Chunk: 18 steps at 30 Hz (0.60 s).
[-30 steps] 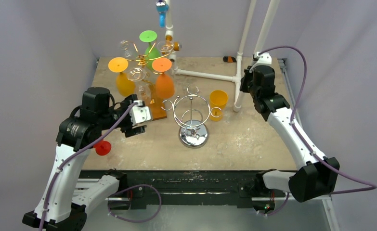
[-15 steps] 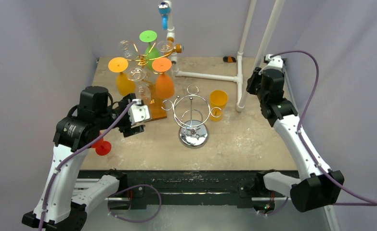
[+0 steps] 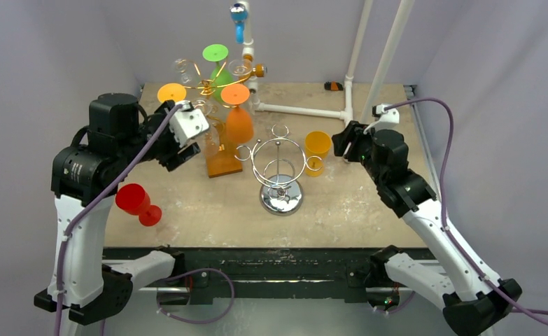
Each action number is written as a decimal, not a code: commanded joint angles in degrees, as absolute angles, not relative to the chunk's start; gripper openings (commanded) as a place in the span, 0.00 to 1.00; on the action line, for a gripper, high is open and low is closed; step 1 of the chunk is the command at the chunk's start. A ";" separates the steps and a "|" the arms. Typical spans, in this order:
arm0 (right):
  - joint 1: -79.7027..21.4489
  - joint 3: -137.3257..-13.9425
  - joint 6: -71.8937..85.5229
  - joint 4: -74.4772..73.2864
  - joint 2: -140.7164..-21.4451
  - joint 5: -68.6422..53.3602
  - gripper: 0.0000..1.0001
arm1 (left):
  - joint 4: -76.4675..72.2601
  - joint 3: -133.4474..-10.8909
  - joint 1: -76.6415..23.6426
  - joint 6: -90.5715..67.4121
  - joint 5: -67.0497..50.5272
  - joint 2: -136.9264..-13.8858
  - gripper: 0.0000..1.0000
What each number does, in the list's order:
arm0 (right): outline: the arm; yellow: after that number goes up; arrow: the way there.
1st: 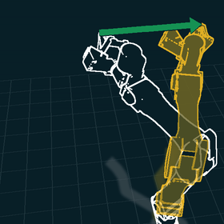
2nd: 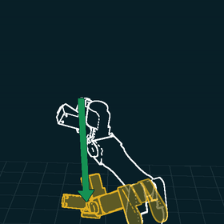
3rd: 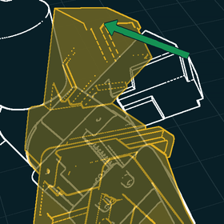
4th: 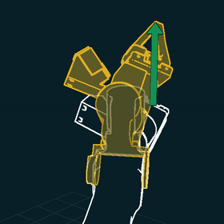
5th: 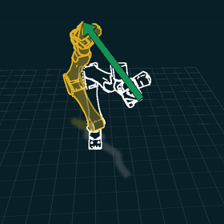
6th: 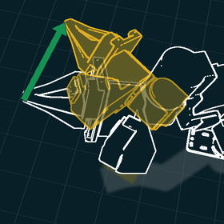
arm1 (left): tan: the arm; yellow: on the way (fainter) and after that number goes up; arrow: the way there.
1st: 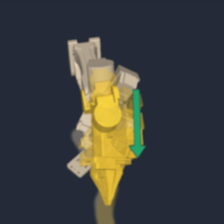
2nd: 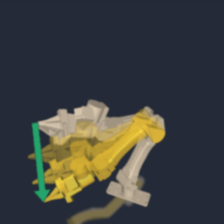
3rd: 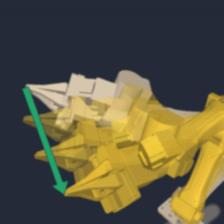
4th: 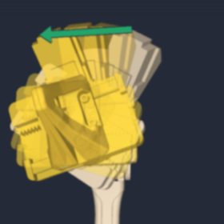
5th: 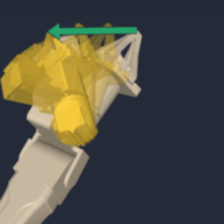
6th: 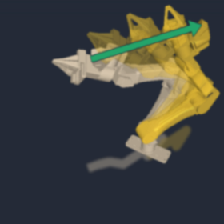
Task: Place the wine glass upside down on the wine glass rack
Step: Move the distractor to the center of the board, then pick up the wine glass at the corner of the board.
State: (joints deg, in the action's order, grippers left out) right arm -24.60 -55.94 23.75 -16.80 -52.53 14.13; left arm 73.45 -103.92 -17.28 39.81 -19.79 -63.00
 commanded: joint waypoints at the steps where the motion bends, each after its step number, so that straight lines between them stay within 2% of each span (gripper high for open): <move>1: -28.12 -55.66 27.26 -18.98 -49.79 17.44 0.61 | 82.24 -106.58 -17.14 37.71 5.64 -65.20 0.59; 4: -29.44 -55.75 27.59 -20.09 -48.30 17.48 0.62 | 82.27 -98.78 -17.14 38.79 18.23 -61.09 0.55; 6: -29.87 -56.04 27.53 -20.59 -47.88 17.14 0.63 | 82.27 -93.28 -17.14 37.20 23.57 -57.93 0.57; 10: -30.13 -56.97 26.80 -20.91 -48.32 15.04 0.67 | 81.06 -79.20 -17.14 32.86 26.68 -50.72 0.66; 13: -30.24 -57.98 25.61 -21.75 -49.38 14.18 0.69 | 78.48 -70.55 -17.14 30.85 28.15 -46.77 0.68; 18: -30.23 -58.95 24.70 -22.46 -49.14 13.06 0.70 | 74.75 -63.42 -17.14 28.63 34.72 -44.68 0.69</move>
State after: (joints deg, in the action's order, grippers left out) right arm -30.00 -55.92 25.85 -22.13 -49.84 14.31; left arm 81.62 -66.63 -17.26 37.06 16.75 -45.30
